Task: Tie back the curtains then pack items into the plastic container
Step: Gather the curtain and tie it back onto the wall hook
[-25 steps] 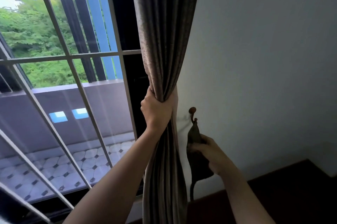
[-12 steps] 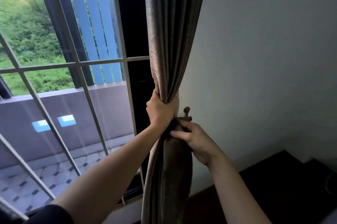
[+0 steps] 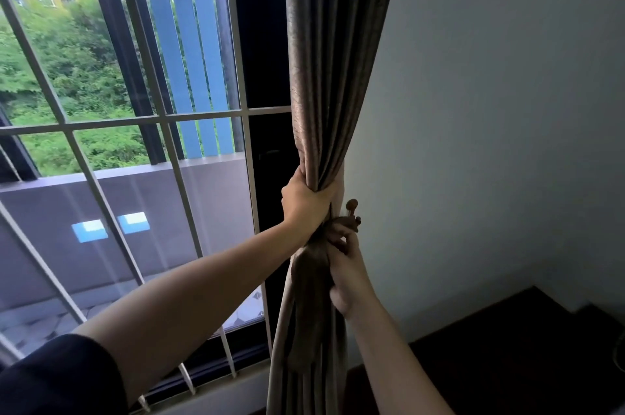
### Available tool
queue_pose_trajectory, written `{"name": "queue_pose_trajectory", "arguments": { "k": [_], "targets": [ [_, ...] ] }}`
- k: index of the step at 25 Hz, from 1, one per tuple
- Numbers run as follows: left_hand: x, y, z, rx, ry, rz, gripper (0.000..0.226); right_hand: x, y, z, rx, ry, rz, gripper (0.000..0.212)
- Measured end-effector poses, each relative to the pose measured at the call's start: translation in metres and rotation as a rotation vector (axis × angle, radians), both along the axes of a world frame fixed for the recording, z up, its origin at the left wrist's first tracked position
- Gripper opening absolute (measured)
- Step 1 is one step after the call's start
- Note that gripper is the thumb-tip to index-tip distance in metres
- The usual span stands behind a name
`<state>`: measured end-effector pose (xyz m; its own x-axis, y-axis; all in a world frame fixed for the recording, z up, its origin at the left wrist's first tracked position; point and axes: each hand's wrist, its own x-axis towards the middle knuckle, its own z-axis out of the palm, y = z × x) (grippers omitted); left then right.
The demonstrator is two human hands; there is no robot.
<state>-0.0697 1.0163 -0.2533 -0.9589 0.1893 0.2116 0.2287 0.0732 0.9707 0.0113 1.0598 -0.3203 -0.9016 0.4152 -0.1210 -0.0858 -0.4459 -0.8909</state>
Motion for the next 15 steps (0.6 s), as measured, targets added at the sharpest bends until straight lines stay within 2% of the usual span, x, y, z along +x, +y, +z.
{"name": "queue_pose_trajectory", "arguments": {
  "k": [2,3,6,10,13,15],
  "targets": [
    [0.0,-0.001,0.0,-0.025,0.005,0.015,0.043,-0.007,-0.001,-0.006,0.043,0.017,-0.023,0.044],
    [0.0,-0.002,0.001,-0.04,0.007,0.023,0.043,-0.011,-0.001,-0.009,0.133,0.008,-0.043,0.046],
    [-0.004,-0.003,0.002,-0.102,0.015,0.027,0.047,-0.019,-0.001,-0.013,0.543,-0.108,-0.149,0.064],
    [-0.006,-0.002,0.002,-0.157,0.013,0.051,0.052,-0.027,0.001,-0.005,0.517,-0.071,-0.111,0.052],
    [-0.002,-0.001,0.004,-0.187,0.037,-0.007,0.057,-0.034,0.0,0.002,0.687,-0.122,-0.16,0.073],
    [-0.002,-0.006,0.005,-0.247,0.069,-0.138,0.069,-0.042,-0.001,0.005,0.825,-0.17,-0.252,0.071]
  ]
}}
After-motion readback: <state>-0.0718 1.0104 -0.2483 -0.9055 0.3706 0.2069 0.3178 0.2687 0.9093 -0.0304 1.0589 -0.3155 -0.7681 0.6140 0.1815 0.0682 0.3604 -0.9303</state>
